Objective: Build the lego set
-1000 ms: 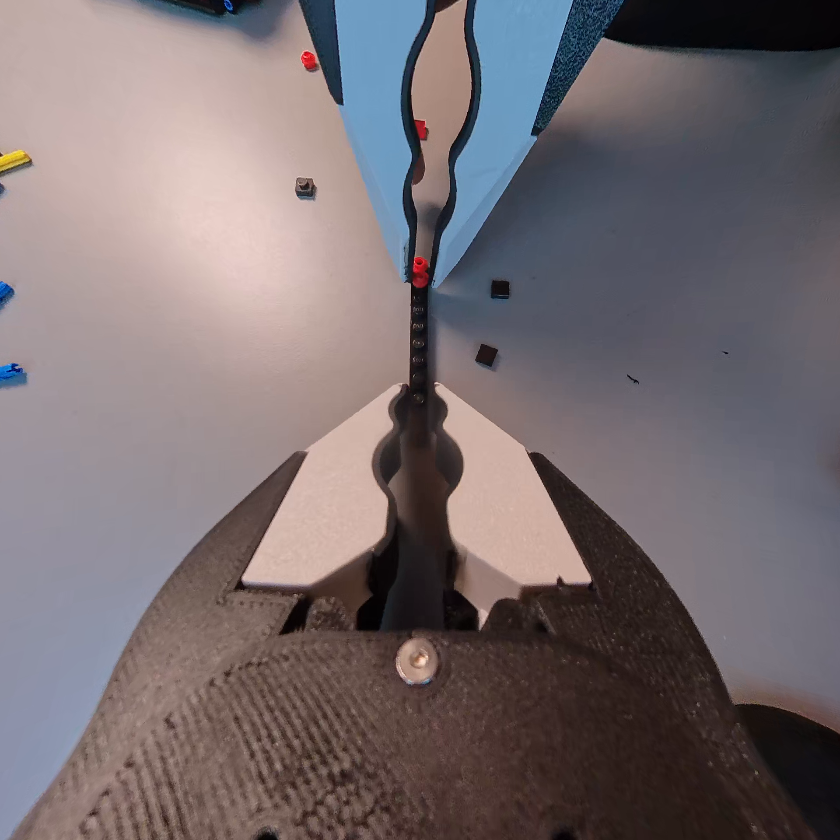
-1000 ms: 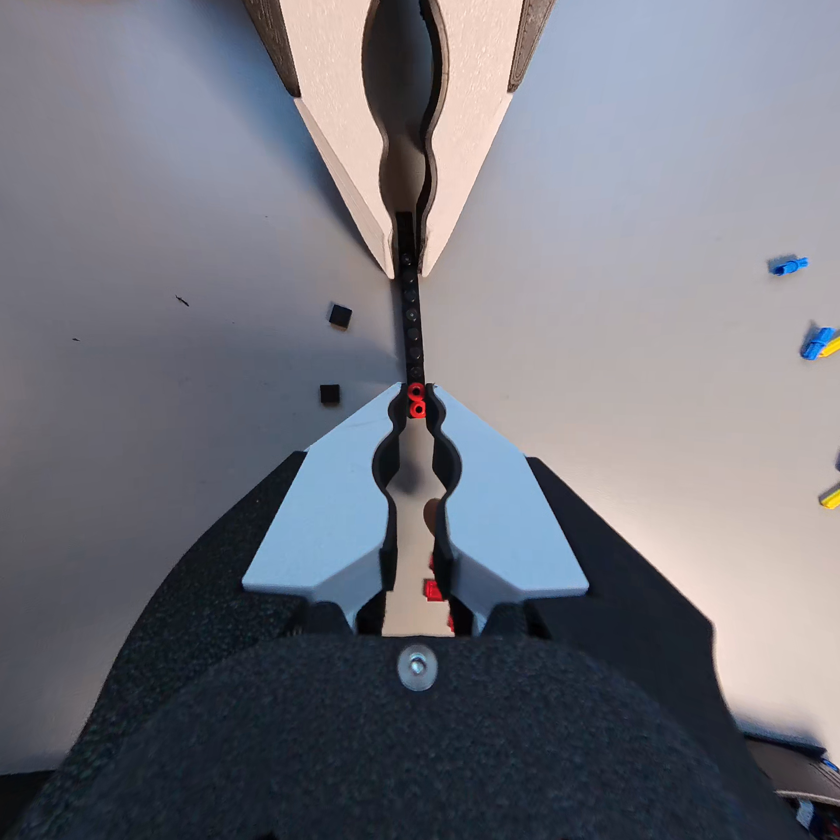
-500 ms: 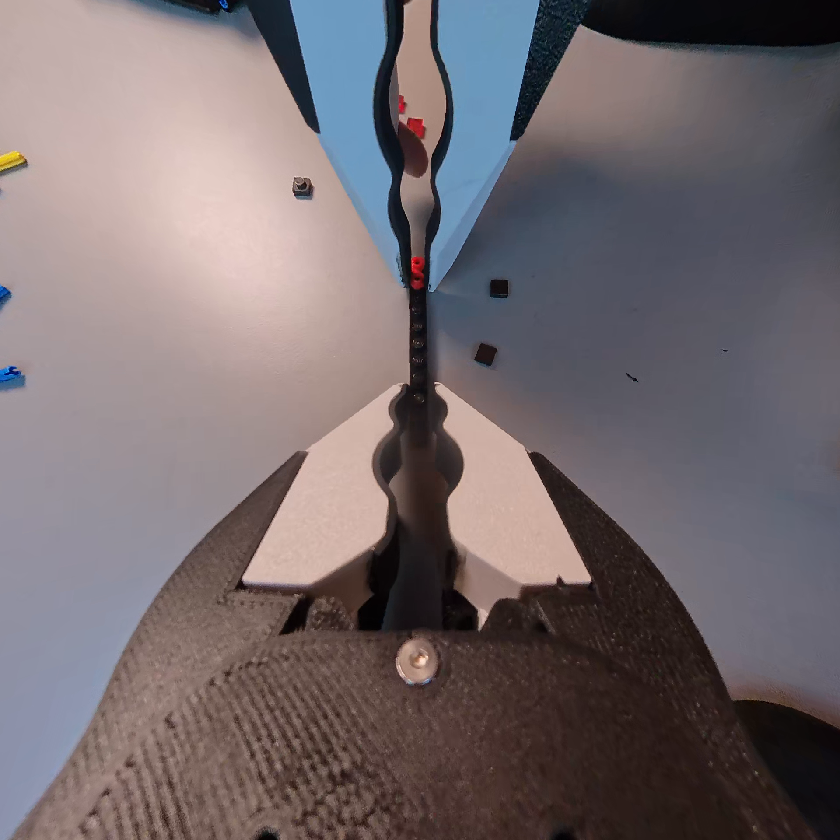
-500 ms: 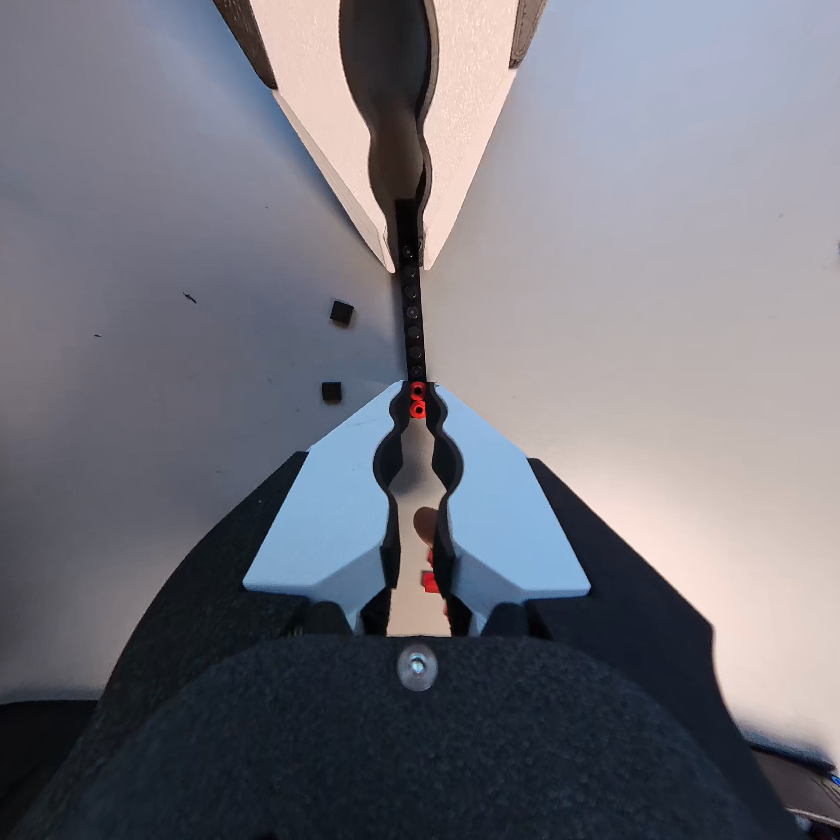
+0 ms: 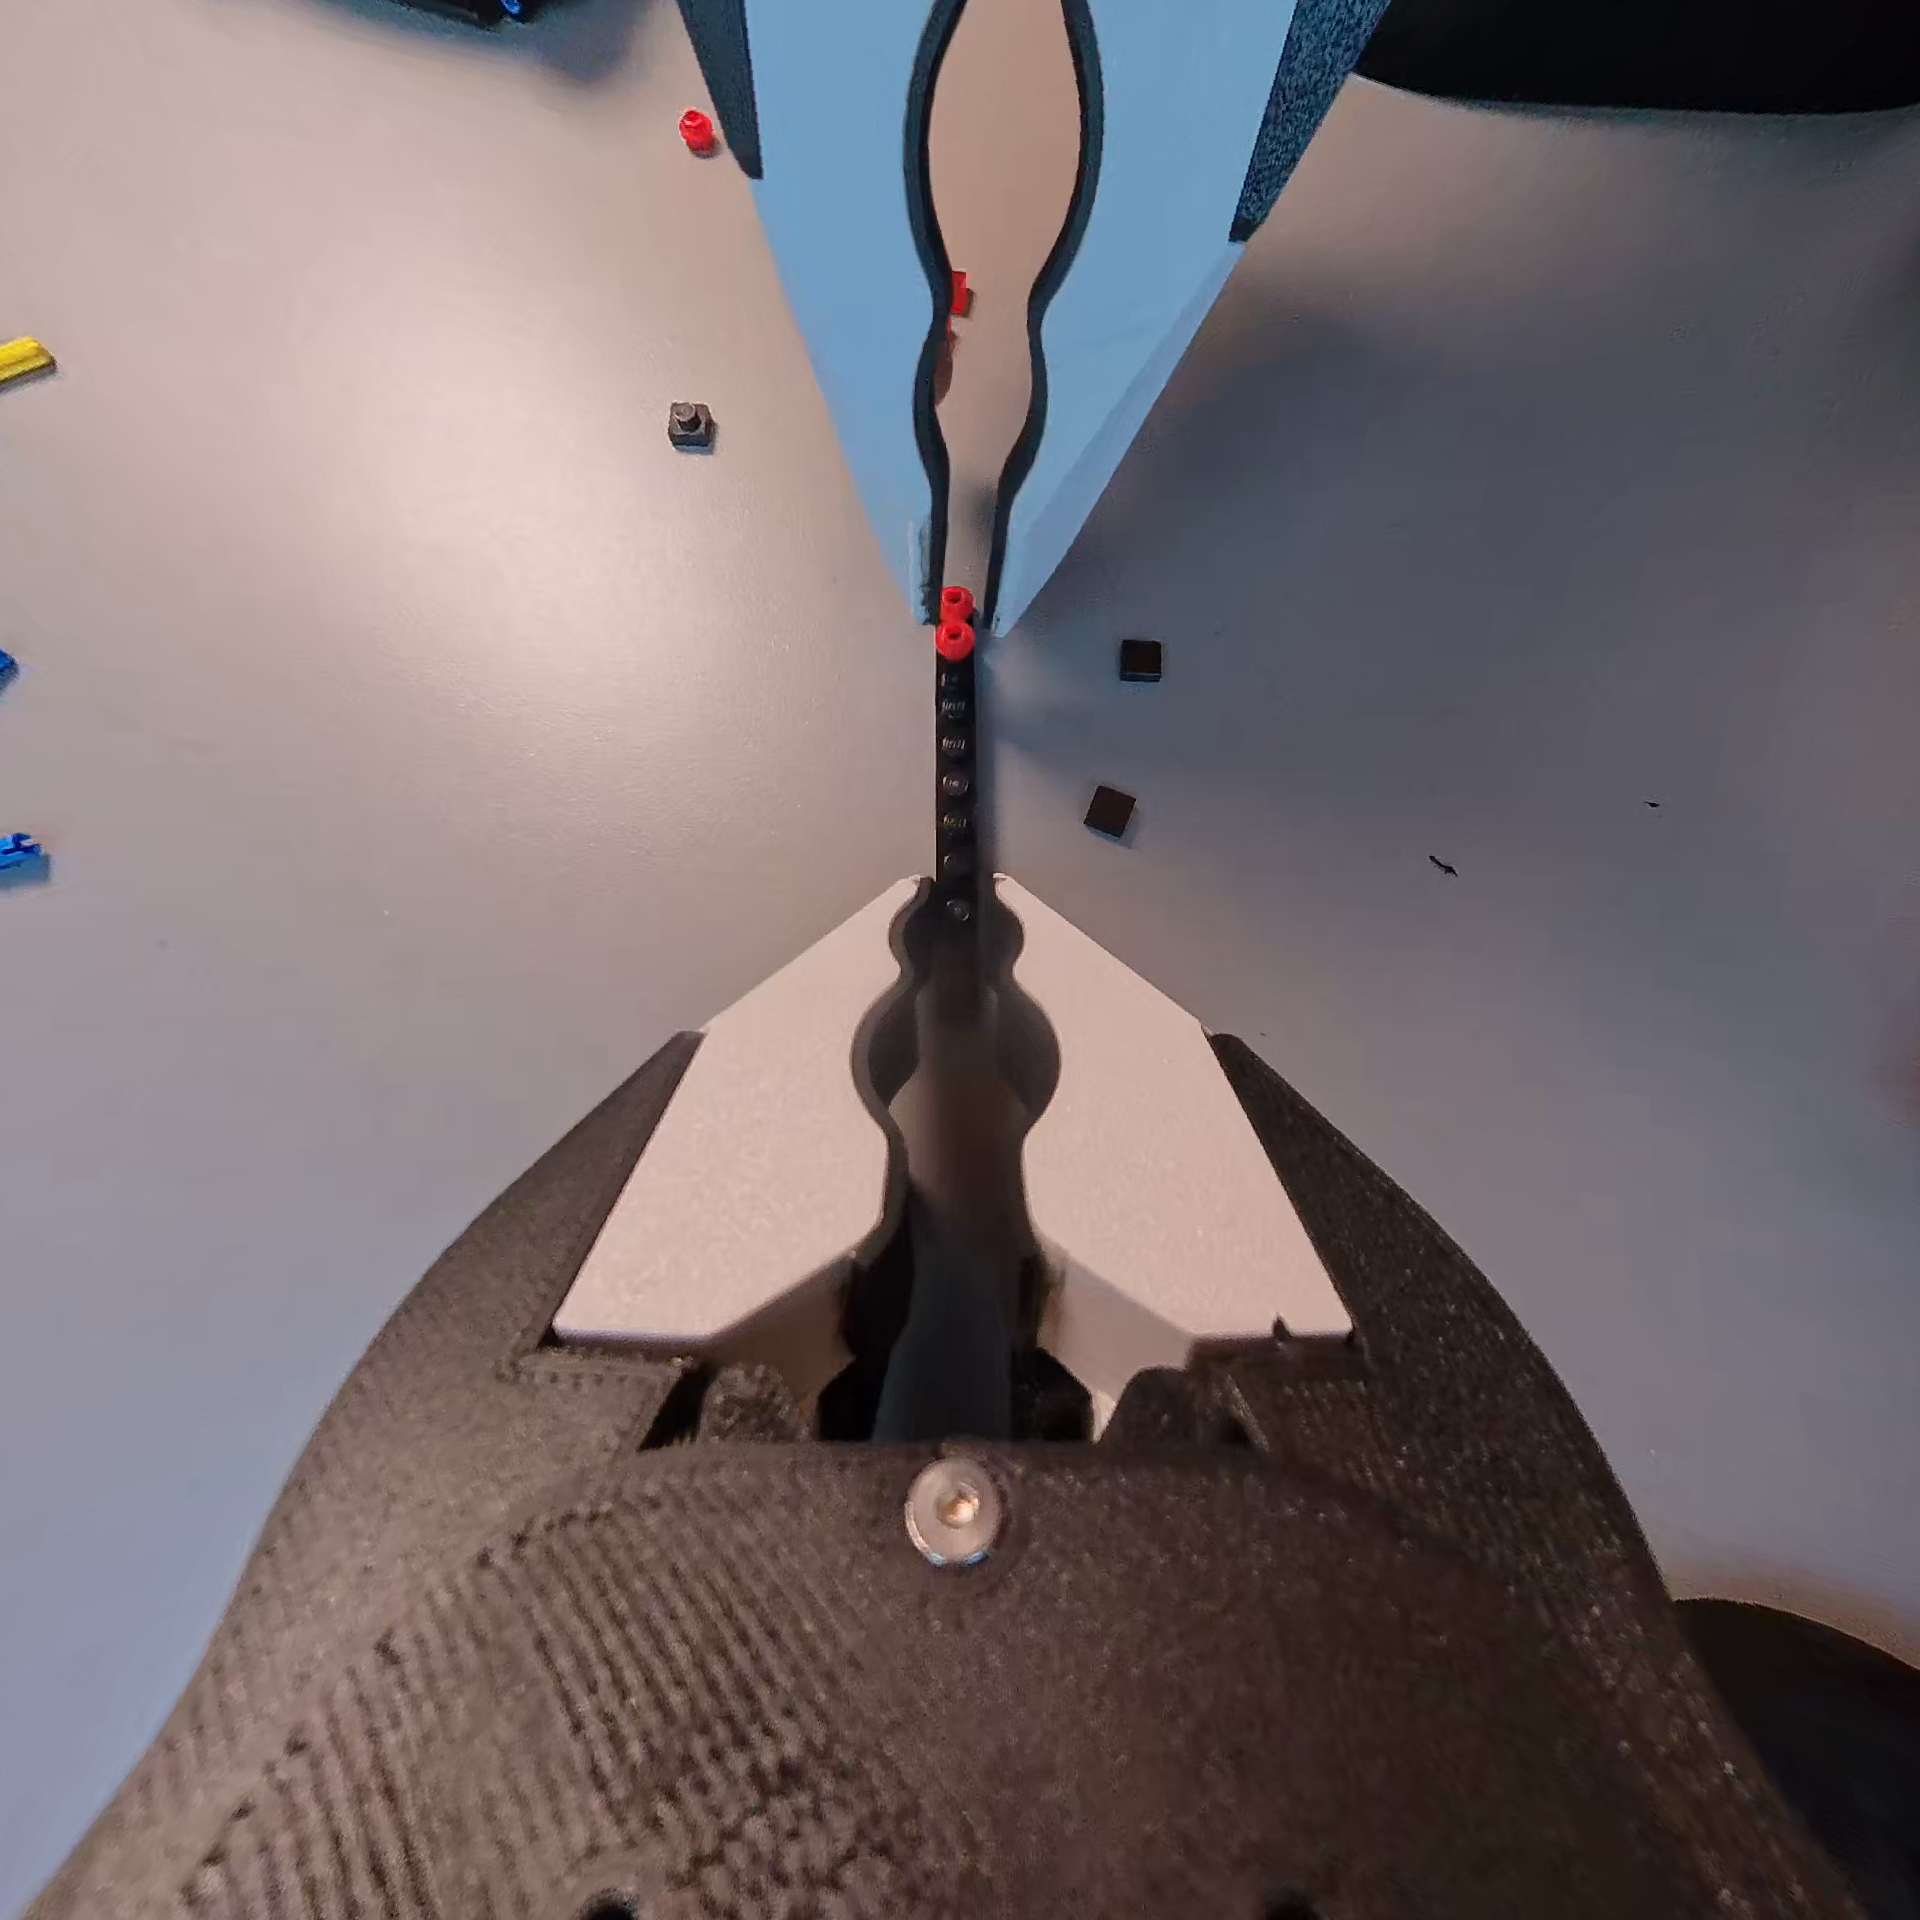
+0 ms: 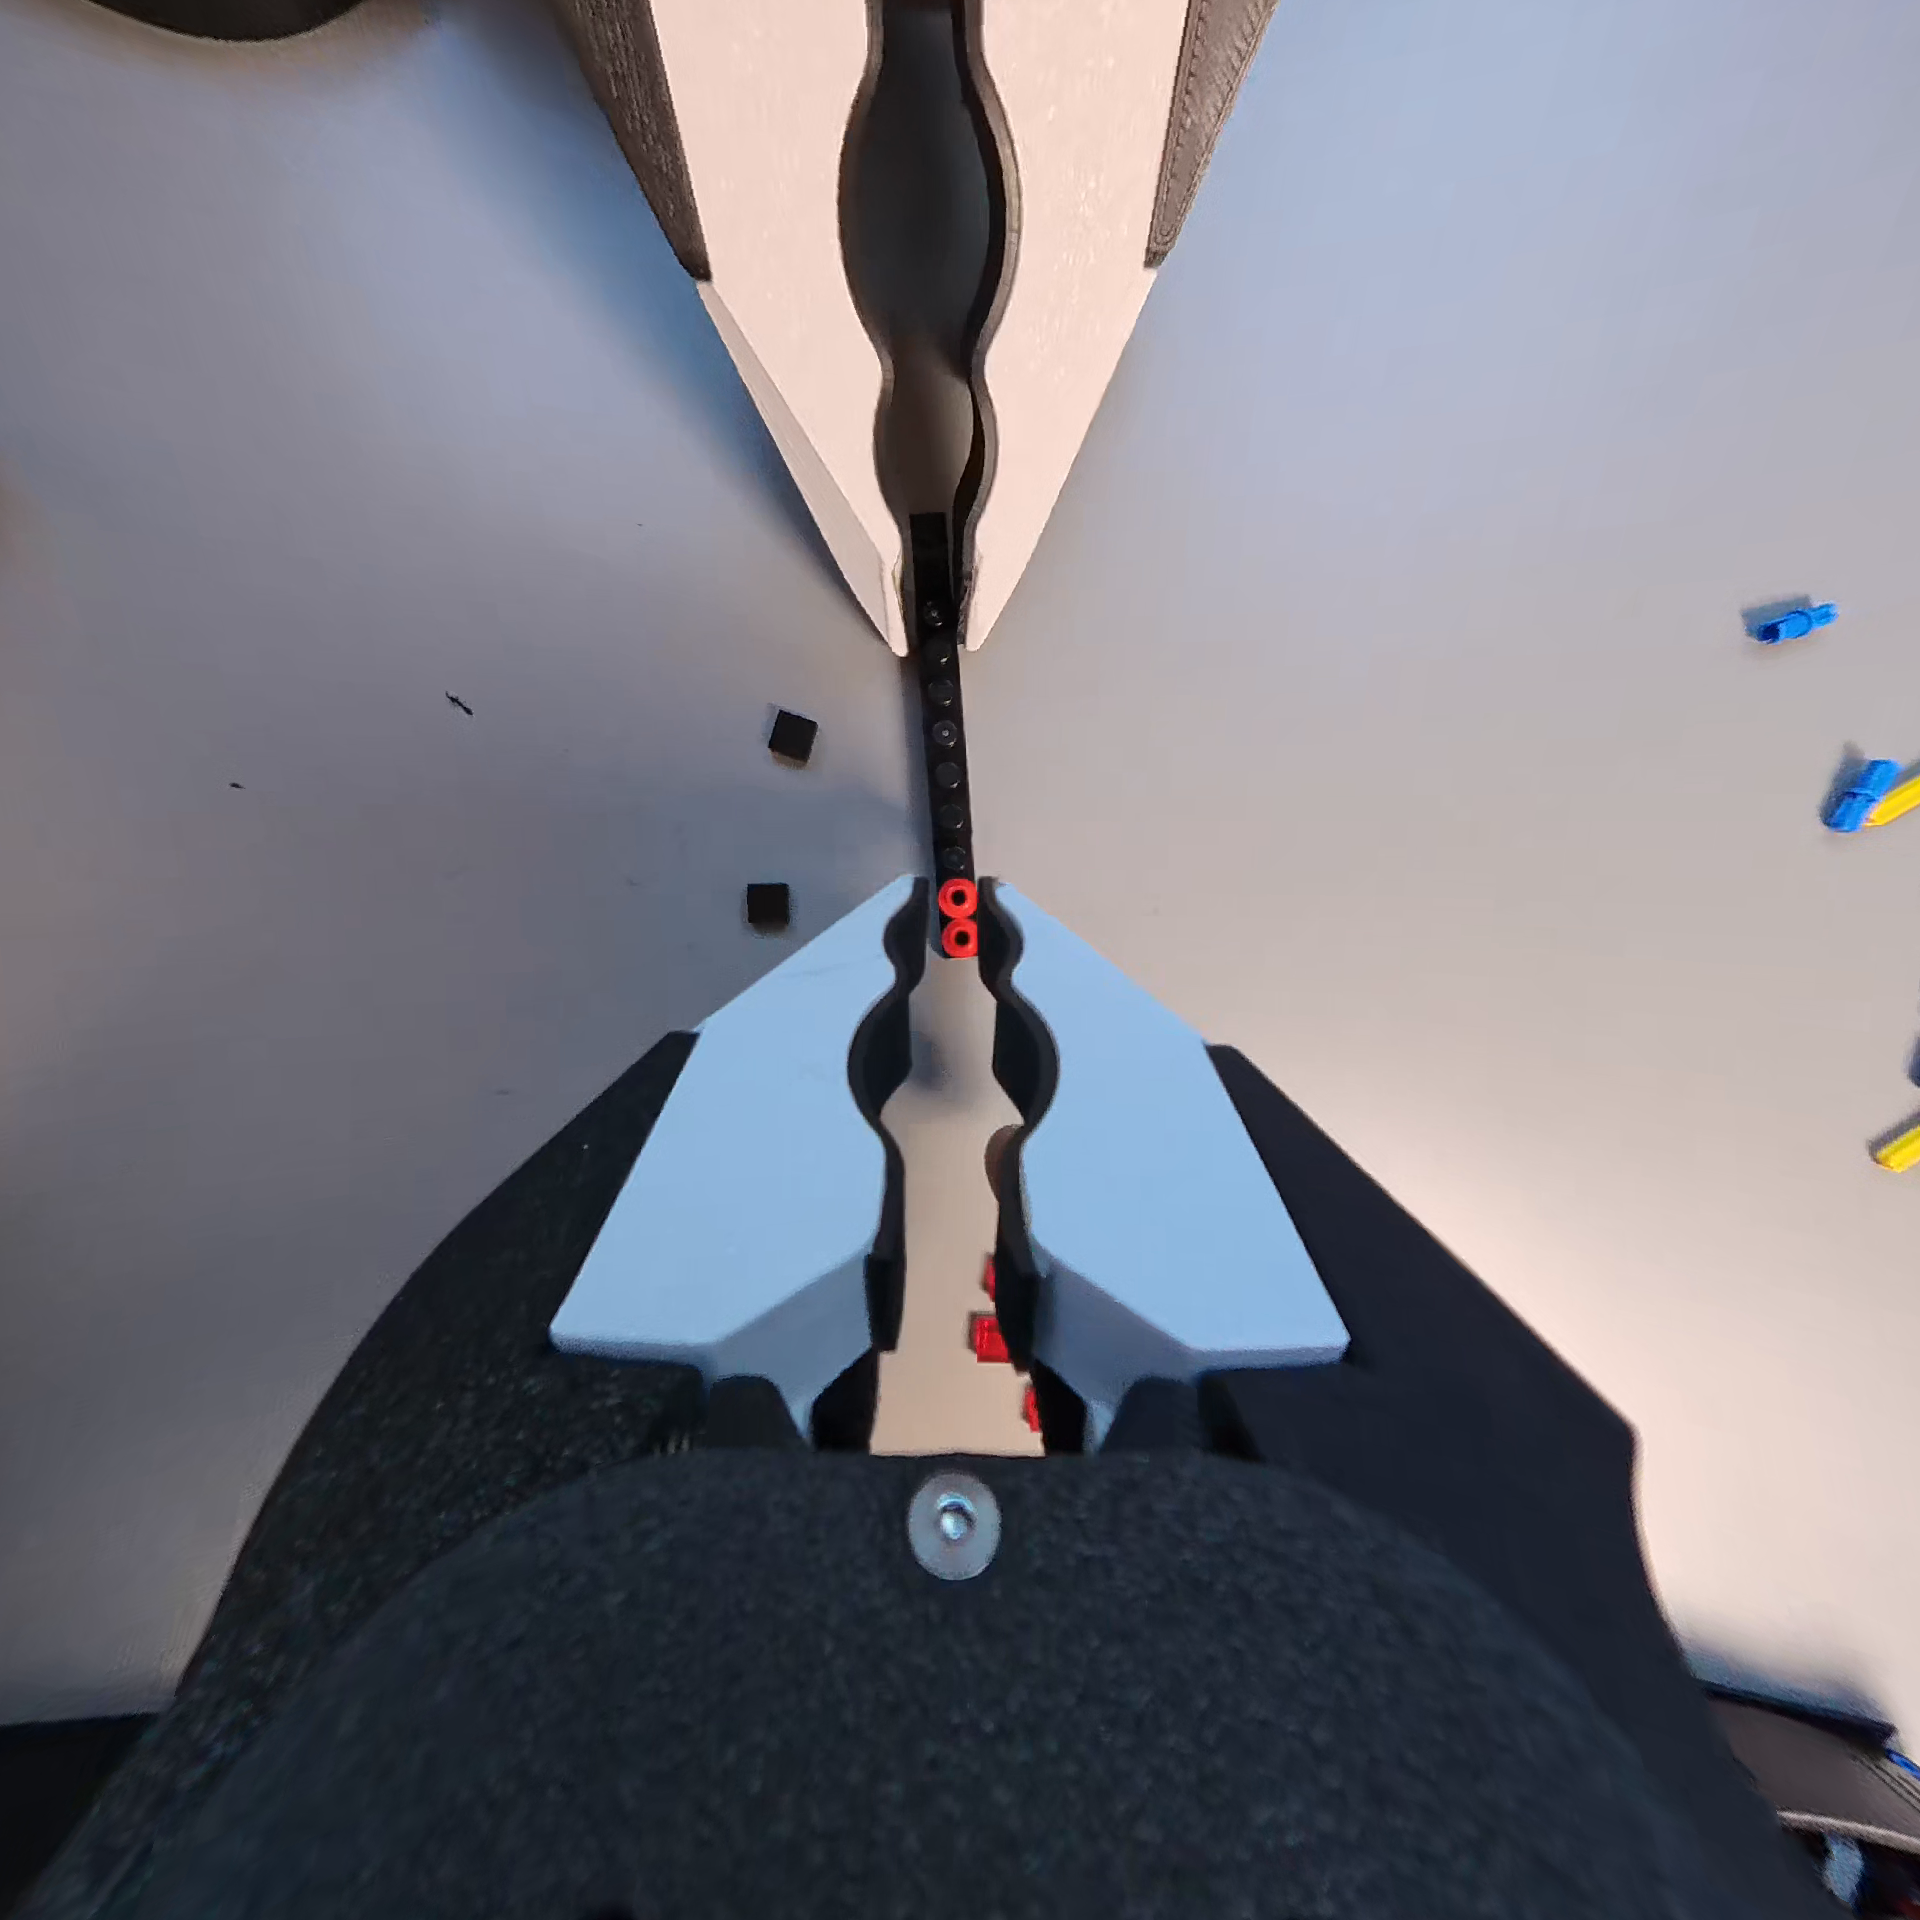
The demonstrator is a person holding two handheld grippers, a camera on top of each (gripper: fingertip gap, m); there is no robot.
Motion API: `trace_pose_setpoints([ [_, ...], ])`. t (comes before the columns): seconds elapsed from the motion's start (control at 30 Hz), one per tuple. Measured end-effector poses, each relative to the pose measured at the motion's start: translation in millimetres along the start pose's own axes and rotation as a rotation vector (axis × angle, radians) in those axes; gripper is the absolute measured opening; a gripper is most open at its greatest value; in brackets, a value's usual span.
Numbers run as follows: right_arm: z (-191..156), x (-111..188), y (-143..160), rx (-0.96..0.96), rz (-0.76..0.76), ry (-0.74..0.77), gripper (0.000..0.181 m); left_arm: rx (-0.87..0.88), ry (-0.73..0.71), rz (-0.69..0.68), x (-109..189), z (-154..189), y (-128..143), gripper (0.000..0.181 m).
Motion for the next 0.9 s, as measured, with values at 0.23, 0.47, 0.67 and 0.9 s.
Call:
trace_pose_setpoints([
  [0.23,1,-4,-2,-0.012,-0.040,0.001,0.000,-0.002,-0.002,-0.001,0,0,0,0.006],
  [0.47,1,-4,-8,-0.008,-0.136,-0.013,0.000,-0.003,-0.001,-0.002,0,0,0,0.006],
  [0.67,1,-6,-9,-0.015,-0.147,-0.026,0.000,-0.006,-0.002,-0.003,0,1,0,0.006],
  [0.9,3,21,-1,-0.194,0.153,-0.016,0.004,-0.004,0.000,-0.002,0,0,0,0.006],
])
Point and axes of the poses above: each gripper's, where its closed fingertips meet, x back along the fingers, y out of its underside, z = x × y across the jaws, the point moved 9 cm from there along x, back along the fingers, and after that the axes turned 1 degree about -z, right-handed, at the moved point
